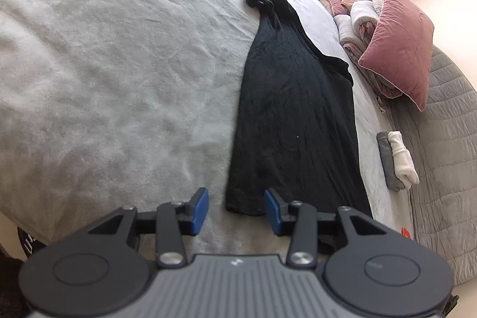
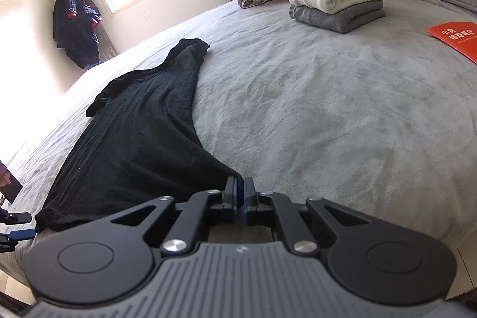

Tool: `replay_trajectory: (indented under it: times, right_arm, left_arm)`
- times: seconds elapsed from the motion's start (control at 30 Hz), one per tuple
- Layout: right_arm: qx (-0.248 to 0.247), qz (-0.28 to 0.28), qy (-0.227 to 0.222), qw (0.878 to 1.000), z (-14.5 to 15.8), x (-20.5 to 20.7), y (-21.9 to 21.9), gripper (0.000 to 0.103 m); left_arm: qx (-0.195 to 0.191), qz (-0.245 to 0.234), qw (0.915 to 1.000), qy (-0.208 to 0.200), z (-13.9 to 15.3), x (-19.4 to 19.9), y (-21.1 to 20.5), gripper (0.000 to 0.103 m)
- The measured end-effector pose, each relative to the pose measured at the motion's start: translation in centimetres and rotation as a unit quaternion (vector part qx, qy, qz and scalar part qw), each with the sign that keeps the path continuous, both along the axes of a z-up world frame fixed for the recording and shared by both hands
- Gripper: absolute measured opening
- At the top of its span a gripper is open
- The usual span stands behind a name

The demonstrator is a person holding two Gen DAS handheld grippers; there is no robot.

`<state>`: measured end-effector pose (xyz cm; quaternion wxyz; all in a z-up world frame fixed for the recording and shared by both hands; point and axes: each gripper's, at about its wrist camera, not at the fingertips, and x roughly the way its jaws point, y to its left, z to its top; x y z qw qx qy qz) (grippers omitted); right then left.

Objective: Fold clothes

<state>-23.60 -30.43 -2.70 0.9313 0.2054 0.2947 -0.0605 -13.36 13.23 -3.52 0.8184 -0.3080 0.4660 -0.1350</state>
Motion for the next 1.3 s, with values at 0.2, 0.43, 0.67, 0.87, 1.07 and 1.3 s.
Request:
replay_trajectory:
  times: [0.2, 0.43, 0.67, 0.87, 1.07, 1.3]
  right_arm:
    - [-0.031, 0.004, 0.001, 1.000, 0.9, 0.7, 0.1, 0.004]
    - [-0.052, -0.001, -0.044, 0.998, 4.9, -0.8, -0.6, 0.004]
    - [-0.069, 0.029, -0.010, 0.997, 3.9, -0.8, 0.7, 0.004]
    - [-0.059, 0.037, 0.049, 0.996, 0.4, -0.2, 1.0, 0.004]
    - [-0.061, 0.046, 0.058, 0.995, -0.2, 0.4, 1.1, 0.007]
    - [-0.032, 0.049, 0.047, 0.997, 1.6, 1.6, 0.2, 0.046]
  left_arm:
    - [0.064, -0.011, 0.9979, -0.004, 0.1, 1.1, -2.3, 0.003]
    - [0.157, 0.013, 0.9822, -0.103, 7.7, -2.3, -0.1, 0.003]
    - [0.208, -0.010, 0.9763, -0.059, 5.2, -3.0, 0.3, 0.003]
    - [0.226, -0.021, 0.9733, -0.034, 2.0, -3.0, 0.3, 0.003]
    - [0.221, -0.063, 0.9722, -0.044, 2.5, -2.7, 0.2, 0.015]
    - [0.171, -0.097, 0.9777, -0.073, 4.0, -0.2, 0.7, 0.055]
